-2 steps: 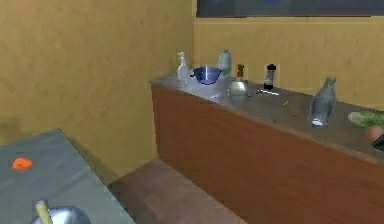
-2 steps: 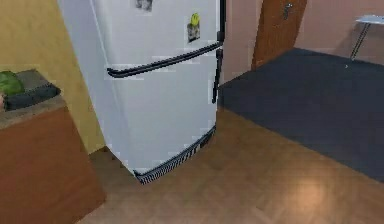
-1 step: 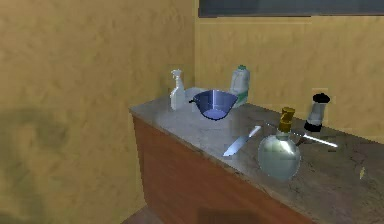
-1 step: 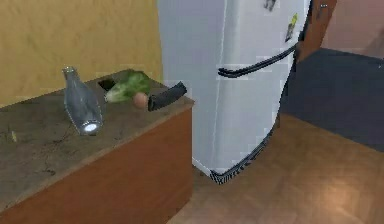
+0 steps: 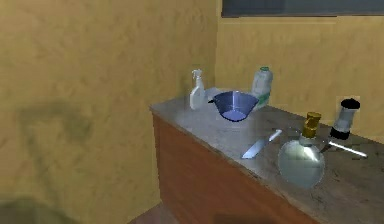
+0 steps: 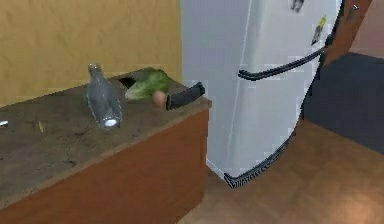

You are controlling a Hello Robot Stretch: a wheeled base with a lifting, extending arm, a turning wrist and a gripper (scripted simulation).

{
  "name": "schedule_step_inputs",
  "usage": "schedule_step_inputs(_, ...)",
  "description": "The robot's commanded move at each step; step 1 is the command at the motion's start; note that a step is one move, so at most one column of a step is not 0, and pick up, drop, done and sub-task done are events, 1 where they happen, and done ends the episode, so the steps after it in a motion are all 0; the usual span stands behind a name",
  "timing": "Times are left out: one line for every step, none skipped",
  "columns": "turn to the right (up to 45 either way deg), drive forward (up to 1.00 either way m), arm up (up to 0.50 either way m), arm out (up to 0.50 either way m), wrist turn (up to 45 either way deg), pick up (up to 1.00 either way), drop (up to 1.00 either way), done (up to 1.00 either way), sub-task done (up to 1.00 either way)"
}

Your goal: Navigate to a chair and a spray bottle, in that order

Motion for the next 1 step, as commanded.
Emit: schedule_step_inputs(0.0,0.20,0.00,0.00,0.0,0.00,0.00,0.00,0.00)
